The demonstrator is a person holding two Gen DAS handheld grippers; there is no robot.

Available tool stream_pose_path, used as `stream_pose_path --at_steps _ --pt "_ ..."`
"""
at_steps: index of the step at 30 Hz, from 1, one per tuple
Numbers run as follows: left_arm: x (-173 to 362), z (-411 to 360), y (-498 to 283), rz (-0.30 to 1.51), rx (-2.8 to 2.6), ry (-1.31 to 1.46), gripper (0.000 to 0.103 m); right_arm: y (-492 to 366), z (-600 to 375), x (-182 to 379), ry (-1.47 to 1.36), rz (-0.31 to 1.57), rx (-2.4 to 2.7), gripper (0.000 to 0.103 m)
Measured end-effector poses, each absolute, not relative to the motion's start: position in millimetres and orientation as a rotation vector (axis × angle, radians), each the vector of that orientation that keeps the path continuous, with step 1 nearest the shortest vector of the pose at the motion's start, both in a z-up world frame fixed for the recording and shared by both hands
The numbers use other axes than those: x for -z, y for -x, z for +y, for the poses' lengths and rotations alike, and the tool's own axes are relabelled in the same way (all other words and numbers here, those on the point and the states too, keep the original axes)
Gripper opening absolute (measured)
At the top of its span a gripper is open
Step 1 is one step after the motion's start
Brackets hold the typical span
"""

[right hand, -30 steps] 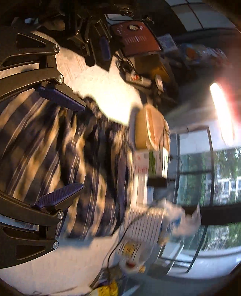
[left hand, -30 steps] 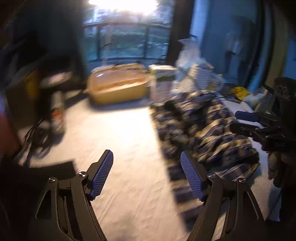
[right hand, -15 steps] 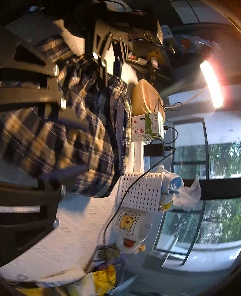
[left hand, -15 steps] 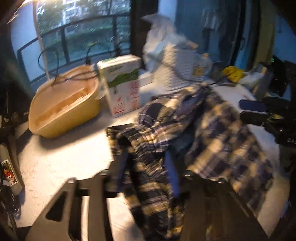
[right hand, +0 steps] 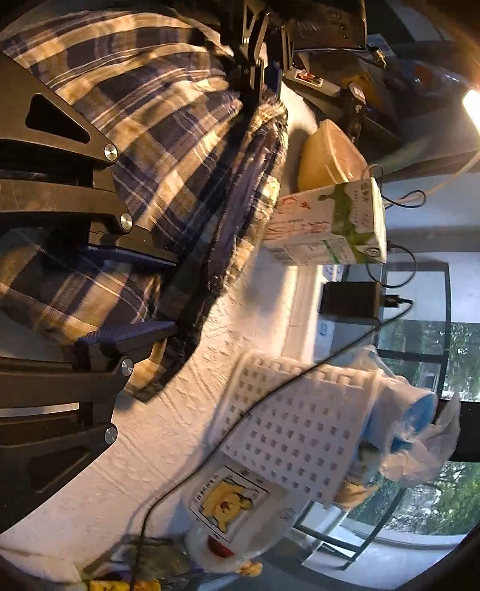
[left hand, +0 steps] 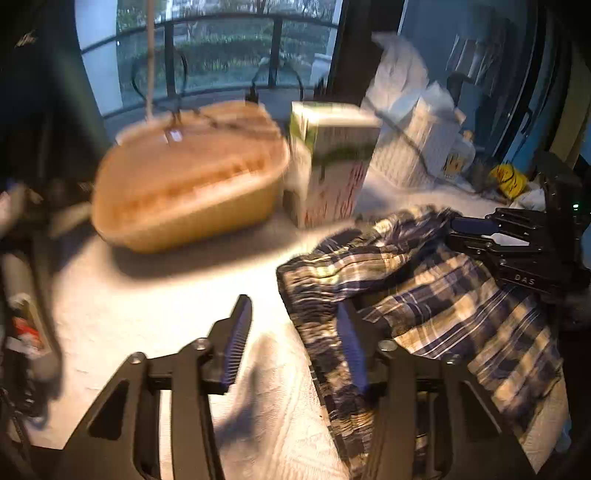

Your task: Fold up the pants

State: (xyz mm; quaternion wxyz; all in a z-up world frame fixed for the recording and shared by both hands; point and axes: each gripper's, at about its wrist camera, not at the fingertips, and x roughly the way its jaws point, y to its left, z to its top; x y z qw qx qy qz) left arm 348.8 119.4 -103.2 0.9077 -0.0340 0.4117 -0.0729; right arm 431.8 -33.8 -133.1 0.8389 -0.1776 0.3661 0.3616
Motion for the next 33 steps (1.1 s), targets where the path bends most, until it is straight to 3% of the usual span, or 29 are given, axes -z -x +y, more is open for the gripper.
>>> stream_pose_path --at_steps 5,12,18,24,25,26,27,33 --pt "64.3 108.1 -327.0 0.732 0.205 0.013 0.053 -428.3 -41.4 107.6 0.357 0.722 -0.773 0.031" --pt "55.1 94.5 -338.4 0.731 0.234 -0.037 0.053 -435.9 -22.4 109.2 0.401 0.729 -0.794 0.031" --pt "101.6 90.6 -381.8 0.873 0.194 -0.098 0.053 -459.3 -5.4 136.7 0.415 0.812 -0.804 0.031" --pt "127.1 116.1 -403.0 0.903 0.180 0.031 0.056 -470.6 2.2 144.5 0.444 0.839 -0.819 0.031" --pt "131.5 120.6 -406.4 0.907 0.178 0.051 0.059 -472.0 2.4 145.8 0.445 0.843 -0.822 0.031" --pt "136.6 124.8 -409.2 0.915 0.155 0.057 0.071 -473.3 1.2 147.2 0.447 0.842 -0.825 0.031" --pt "139.1 128.4 -409.4 0.916 0.128 0.073 0.075 -474.2 0.6 147.8 0.446 0.843 -0.826 0.031" --pt "108.8 130.6 -384.6 0.875 0.109 0.100 0.075 -462.7 -14.4 123.0 0.403 0.804 -0.759 0.031"
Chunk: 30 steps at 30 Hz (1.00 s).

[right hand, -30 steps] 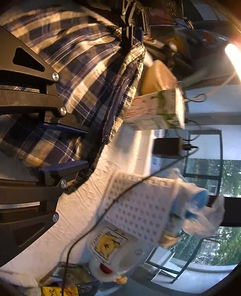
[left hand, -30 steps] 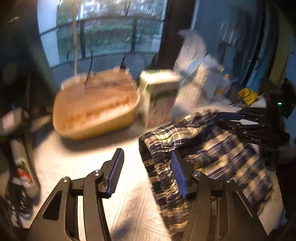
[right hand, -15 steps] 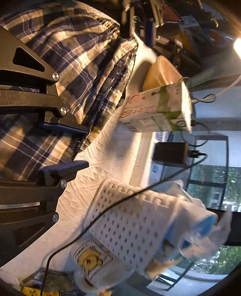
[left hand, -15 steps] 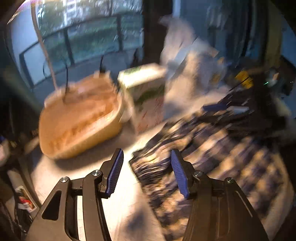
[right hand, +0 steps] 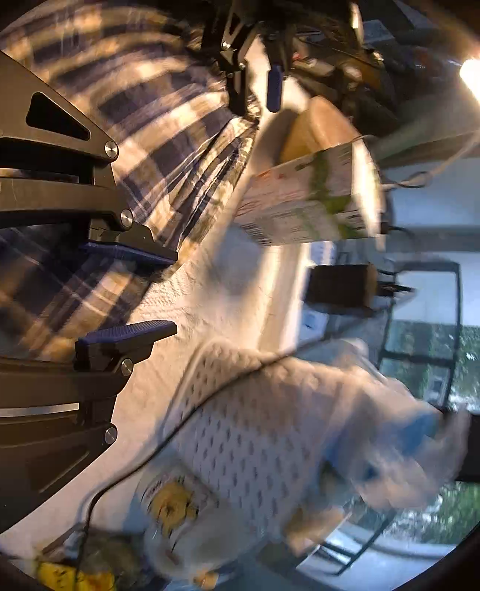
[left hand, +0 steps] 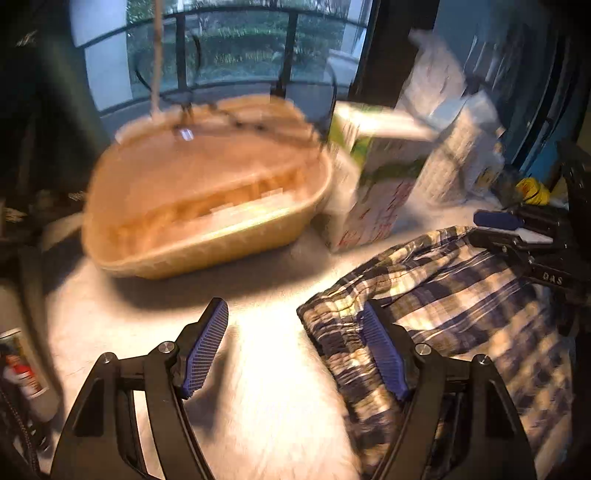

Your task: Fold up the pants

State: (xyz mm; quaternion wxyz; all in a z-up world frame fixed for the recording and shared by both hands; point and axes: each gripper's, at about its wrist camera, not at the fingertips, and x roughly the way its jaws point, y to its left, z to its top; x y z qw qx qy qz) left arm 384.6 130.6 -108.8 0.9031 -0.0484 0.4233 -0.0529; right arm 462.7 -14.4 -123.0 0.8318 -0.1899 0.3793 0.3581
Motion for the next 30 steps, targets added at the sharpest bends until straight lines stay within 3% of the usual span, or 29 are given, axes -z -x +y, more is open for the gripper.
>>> stream_pose_path --at_steps 4,6,7,8,14,16,24,30 --pt "69.2 127.8 -352.4 0.736 0.146 0.112 0.075 -425.7 -22.2 93.5 0.349 0.743 -0.872 0.037" --pt "58.1 117.6 -343.0 0.696 0.224 0.124 0.075 -404.8 -18.8 90.1 0.379 0.736 -0.929 0.055" --pt "56.6 108.0 -340.1 0.698 0.275 0.115 0.075 -397.6 -15.3 91.0 0.398 0.735 -0.943 0.072" --pt "58.3 96.1 -339.4 0.711 0.321 0.091 0.075 -389.5 -9.7 94.3 0.415 0.734 -0.960 0.075" --pt "116.7 61.6 -358.6 0.931 0.379 -0.008 0.075 -376.6 1.3 139.0 0.516 0.828 -0.975 0.075" --pt "122.6 65.5 -361.3 0.919 0.387 -0.002 0.075 -373.0 -1.5 148.5 0.534 0.834 -0.978 0.076" --pt "111.1 86.7 -365.7 0.933 0.352 0.083 0.072 -358.4 -51.9 153.1 0.557 0.856 -0.979 0.078" --pt "75.4 76.8 -329.0 0.798 0.339 0.045 0.072 -346.4 -76.1 131.0 0.527 0.845 -0.914 0.078"
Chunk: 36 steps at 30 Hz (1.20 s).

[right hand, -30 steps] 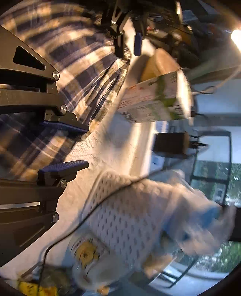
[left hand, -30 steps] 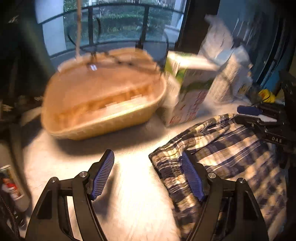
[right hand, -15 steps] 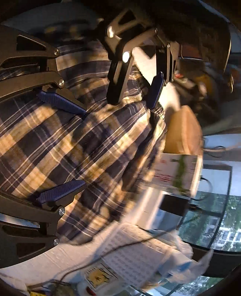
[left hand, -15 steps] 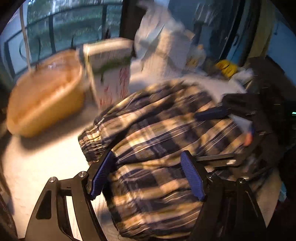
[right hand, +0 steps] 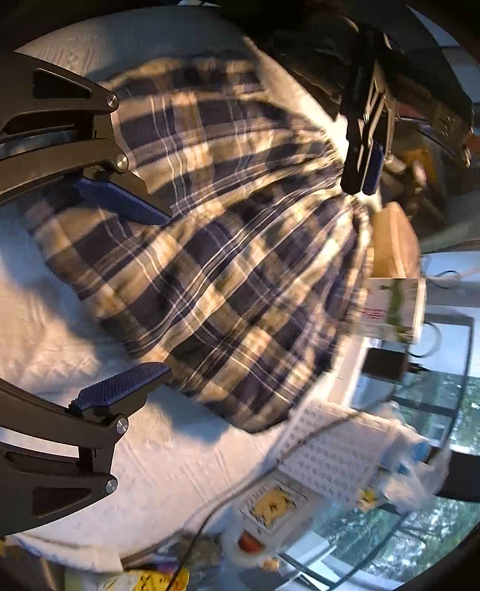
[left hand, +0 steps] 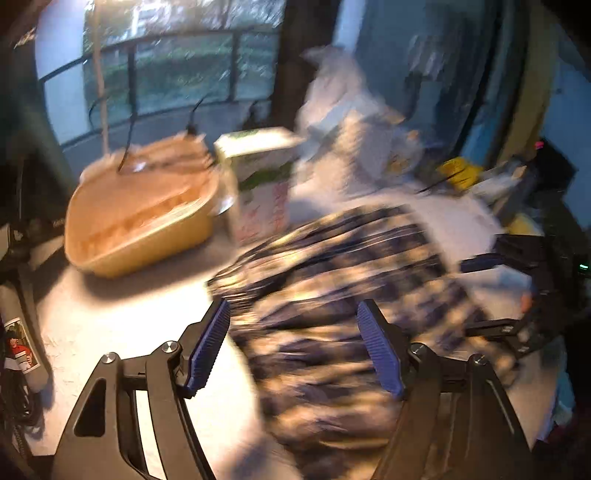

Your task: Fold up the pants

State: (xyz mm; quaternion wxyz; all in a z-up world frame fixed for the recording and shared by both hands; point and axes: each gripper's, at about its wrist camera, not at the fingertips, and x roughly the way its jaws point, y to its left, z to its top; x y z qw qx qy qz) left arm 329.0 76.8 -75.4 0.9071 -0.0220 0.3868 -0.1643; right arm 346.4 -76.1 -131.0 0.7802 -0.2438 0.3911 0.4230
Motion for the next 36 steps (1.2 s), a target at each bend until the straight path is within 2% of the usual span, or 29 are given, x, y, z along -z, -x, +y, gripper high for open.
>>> stream_pose_path --at_steps 4,8,10,25,31,36 --pt "82.2 47.3 -309.8 0.806 0.447 -0.017 0.072 -327.2 -71.4 117.8 0.497 0.765 -0.984 0.078" --pt "123.7 34.2 -315.7 0.934 0.386 -0.077 0.072 -318.0 -51.5 139.2 0.573 0.794 -0.999 0.078" --pt "128.8 37.5 -310.6 0.914 0.396 -0.075 0.072 -311.7 -51.6 154.4 0.605 0.811 -0.998 0.078" --pt "118.6 53.2 -298.8 0.914 0.412 -0.026 0.072 -286.8 -151.7 153.5 0.462 0.872 -0.893 0.078" --pt "102.8 75.1 -295.3 0.889 0.346 -0.019 0.072 -284.3 -158.2 147.7 0.487 0.909 -0.826 0.078" --pt "97.7 104.3 -323.5 0.882 0.262 0.020 0.072 -308.3 -155.4 120.4 0.380 0.840 -0.802 0.079"
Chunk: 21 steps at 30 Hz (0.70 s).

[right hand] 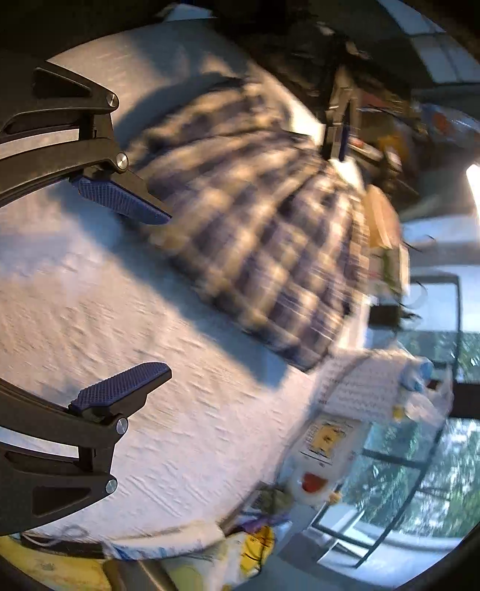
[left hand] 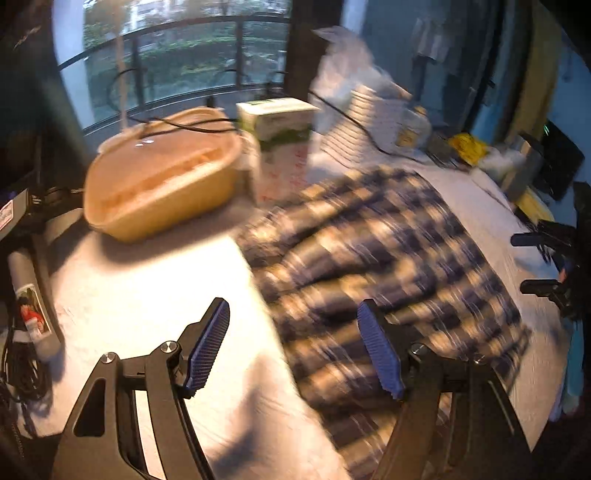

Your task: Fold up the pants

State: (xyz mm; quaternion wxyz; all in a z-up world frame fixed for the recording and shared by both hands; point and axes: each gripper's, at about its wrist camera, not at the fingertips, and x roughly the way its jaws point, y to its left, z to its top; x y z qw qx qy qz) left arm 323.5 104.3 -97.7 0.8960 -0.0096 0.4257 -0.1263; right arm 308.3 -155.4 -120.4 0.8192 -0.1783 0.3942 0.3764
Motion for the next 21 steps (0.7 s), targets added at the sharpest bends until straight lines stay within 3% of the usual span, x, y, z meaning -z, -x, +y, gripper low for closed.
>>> stream_pose_path --at_steps 7,21 --pt "108.7 112.3 -367.0 0.896 0.315 0.094 0.072 -365.5 -129.6 109.9 0.269 0.790 -0.737 0.079" --pt "135.0 99.3 -399.6 0.935 0.418 0.130 0.072 -446.4 -120.9 147.1 -0.009 0.929 -0.803 0.078"
